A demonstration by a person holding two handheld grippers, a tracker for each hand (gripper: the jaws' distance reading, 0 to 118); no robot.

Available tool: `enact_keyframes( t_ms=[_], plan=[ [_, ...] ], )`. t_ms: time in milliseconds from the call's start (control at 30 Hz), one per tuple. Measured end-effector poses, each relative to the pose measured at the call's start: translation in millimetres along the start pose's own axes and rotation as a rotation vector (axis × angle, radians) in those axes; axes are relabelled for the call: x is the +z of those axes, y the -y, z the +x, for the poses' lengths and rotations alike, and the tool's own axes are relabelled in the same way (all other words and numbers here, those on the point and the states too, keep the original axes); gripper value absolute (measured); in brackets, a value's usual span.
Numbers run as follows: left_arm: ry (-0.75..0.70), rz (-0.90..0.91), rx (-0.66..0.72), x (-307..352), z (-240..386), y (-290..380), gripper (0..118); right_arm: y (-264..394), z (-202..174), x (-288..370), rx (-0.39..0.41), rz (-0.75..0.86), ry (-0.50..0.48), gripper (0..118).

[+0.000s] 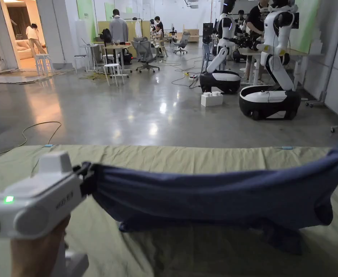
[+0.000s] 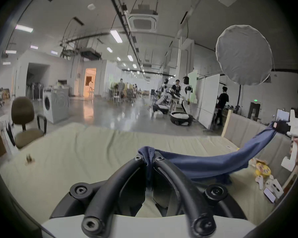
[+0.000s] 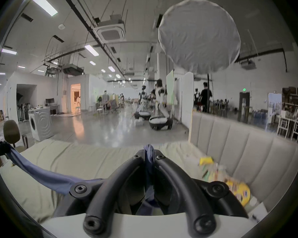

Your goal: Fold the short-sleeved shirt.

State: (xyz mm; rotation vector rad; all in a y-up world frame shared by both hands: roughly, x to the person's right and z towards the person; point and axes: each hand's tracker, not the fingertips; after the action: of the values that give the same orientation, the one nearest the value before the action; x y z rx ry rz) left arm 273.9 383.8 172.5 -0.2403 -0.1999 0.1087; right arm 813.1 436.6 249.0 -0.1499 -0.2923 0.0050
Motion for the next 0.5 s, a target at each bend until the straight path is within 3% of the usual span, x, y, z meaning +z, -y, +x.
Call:
enact_keyframes(
  t_ms=[100,167,233,267,500],
  plan=[
    [0.048,-0.072,0.064,30.1,-15.3,58.9,6,63.7,8.4,51.7,-0.016,-0.106,-0.015,7],
    [0.062,-0.133,0.070,61.5,-18.9,99.6,6,108.5,12.6,92.3,0.026,-0.144,0.014,7],
    [0.066,-0.233,0.040,85.7,-19.0,133.7,6,152.8,19.5,123.3,-0.018,-0.248,0.018,7],
    [0.050,-0.240,0.030,101.5,-20.8,150.9,6,172.8,22.3,139.0,0.001,-0.279,0.027,7],
    [0.026,-0.380,0.114,184.5,-34.1,229.3,6,265.5,51.2,214.8,-0.142,-0.477,0.049,7]
  ],
)
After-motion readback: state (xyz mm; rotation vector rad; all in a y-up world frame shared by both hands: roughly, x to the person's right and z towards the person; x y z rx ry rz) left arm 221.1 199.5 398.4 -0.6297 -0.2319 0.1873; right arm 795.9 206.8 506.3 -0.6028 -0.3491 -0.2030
